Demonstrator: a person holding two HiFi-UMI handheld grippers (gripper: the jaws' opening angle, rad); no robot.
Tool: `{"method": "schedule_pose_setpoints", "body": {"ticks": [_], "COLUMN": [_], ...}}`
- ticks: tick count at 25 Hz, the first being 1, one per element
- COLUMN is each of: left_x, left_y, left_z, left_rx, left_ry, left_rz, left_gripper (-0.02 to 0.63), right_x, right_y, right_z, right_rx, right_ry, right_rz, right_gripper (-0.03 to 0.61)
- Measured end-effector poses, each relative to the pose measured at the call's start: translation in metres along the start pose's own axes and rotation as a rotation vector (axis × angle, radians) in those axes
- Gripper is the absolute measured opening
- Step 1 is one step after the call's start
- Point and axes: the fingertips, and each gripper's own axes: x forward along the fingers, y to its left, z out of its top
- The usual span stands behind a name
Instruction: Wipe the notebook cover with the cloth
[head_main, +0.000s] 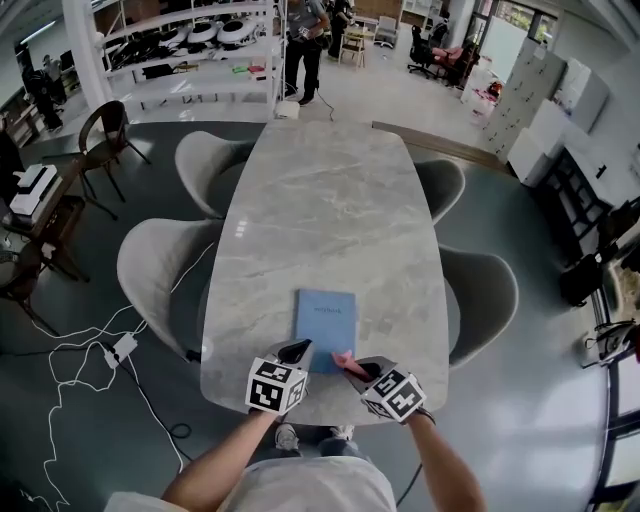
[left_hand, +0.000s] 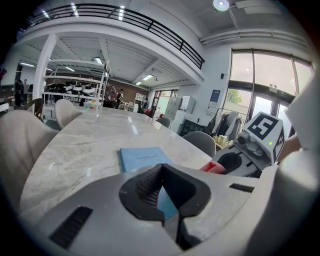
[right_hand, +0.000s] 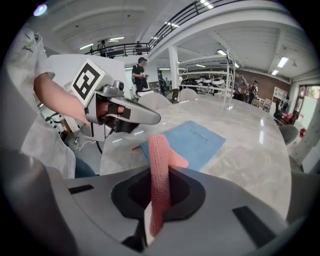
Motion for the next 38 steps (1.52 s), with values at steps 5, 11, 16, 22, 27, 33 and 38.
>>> {"method": "schedule_pose_setpoints", "body": {"ticks": [5,11,16,22,27,33,38], "left_x": [0.000,-0.003,-0.003,-0.006,-0.008,-0.007,-0.009], "left_y": [0.000,0.007,0.016,0.025,0.033,0.038,0.041], "left_z": [0.006,0.005,0.010,0.017,0.021,0.018,0.018], "left_rx": [-0.003,-0.006,-0.021,-0.040,-0.032,-0.054,-0.057], "left_ry": [-0.007,-0.006,-0.013,-0.021,-0.027,-0.033,-0.030], "left_rz": [0.023,0.056,0.095,0.146,0.175,0.212,0.225], "left_gripper": [0.006,0.006,0.006,0.006,0.006,0.006,0.006], "right_x": [-0.015,-0.007,0.007,0.033,0.062,0.097,0.121], "right_y": [-0.019,-0.040,-0.061,-0.078,-0.087,-0.099,-0.103], "right_z": [0.034,0.066,0.095,0.124,0.138,0.137,0.125], "right_rx": [-0.069,-0.147,-0.188,-0.232,-0.272,-0.330,-0.345], "right_ry": [-0.032,-0.041,-0.049,-0.037,-0.011,0.038,0.097], "right_rz": [-0.006,-0.017,-0.015,0.001,0.002,-0.021,0.006], "right_gripper": [0.015,0.015,0.015,0.015,0.015,0.015,0.015]}}
